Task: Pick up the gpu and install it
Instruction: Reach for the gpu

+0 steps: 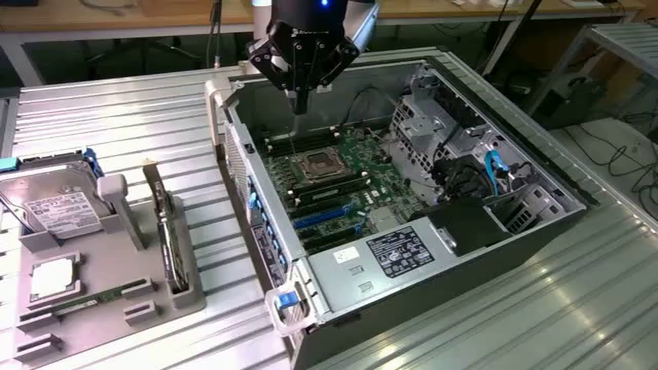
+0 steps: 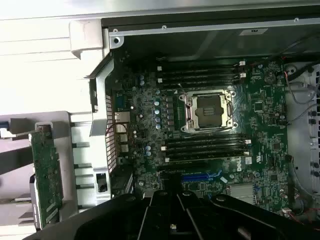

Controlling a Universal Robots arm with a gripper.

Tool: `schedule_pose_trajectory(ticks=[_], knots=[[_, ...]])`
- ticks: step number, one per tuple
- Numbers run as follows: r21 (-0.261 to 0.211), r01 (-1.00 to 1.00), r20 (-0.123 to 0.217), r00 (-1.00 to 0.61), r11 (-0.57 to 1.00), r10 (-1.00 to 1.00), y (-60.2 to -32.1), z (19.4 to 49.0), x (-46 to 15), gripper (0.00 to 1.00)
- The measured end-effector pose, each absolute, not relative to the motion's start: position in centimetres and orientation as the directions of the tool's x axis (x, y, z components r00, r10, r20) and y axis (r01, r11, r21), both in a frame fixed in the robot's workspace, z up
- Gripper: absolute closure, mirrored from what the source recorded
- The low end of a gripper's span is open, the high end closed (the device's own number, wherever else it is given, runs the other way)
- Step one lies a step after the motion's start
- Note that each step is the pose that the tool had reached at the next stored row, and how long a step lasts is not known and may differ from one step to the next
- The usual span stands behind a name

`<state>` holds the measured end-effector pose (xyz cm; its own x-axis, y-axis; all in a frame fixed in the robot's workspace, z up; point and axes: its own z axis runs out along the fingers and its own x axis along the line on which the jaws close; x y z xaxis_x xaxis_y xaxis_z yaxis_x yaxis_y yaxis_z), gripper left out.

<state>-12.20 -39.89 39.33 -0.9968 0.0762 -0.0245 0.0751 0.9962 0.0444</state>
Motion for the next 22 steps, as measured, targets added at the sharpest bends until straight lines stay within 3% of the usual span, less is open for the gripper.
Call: schedule_pose_trajectory(ticks=[22], knots=[[0.044,0.075,-0.024,-0.997,0.996,0.076,-39.9,39.3,-14.9,0.89]])
